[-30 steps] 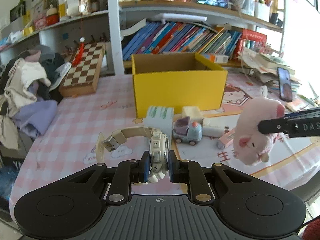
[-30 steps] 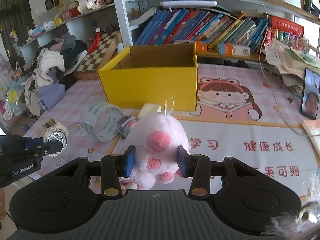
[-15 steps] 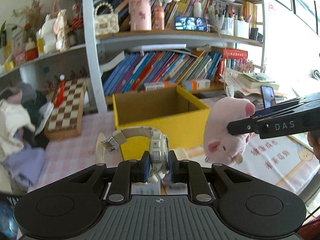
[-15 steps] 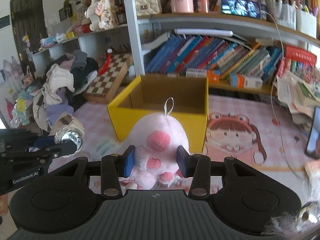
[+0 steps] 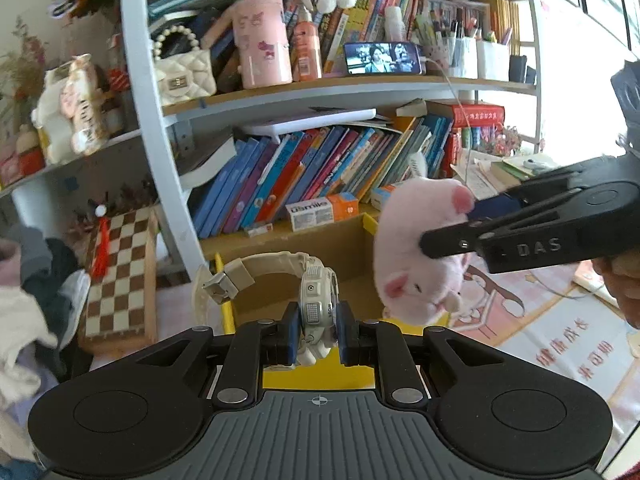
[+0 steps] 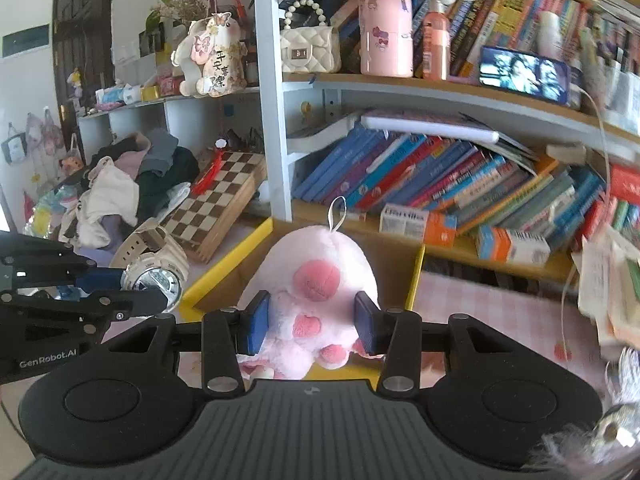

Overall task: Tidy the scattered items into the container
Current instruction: 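Lift the pig with the right tool while the left tool lifts the watch toward the yellow box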

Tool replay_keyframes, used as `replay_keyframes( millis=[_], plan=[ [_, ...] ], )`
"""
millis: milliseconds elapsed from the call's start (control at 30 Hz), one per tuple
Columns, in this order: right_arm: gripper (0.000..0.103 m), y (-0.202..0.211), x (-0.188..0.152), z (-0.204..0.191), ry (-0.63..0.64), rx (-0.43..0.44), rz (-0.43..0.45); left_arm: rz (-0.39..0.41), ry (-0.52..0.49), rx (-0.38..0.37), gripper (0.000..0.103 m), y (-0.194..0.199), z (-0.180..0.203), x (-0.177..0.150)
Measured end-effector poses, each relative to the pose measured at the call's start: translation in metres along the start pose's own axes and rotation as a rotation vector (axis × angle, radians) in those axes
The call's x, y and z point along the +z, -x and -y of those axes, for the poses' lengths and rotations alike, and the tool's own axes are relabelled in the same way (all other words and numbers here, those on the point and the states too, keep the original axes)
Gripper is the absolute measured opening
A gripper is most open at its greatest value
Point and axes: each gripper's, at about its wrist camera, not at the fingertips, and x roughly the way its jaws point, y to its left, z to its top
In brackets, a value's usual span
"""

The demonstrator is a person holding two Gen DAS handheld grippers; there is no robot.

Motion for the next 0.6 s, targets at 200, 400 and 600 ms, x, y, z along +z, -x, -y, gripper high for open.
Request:
replay_keyframes(
  millis=[200, 400, 600],
  plan=[
    [0.042, -0.058, 0.016, 0.017, 0.121, 0.024, -0.039, -0.081, -0.038, 0.011, 0.017, -0.068, -0.004, 0.019],
    [0.042, -0.123, 0.017, 0.027, 0.27, 0.06, -0.136, -0.208, -0.08, 0.013, 0.017, -0.131, -0.011, 0.029],
    [0.042, -0.17, 0.011, 0.027, 0.401, 0.072, -0.217, -0.347, -0.141, 0.005, 0.017, -0.179, -0.009, 0.018]
  ],
)
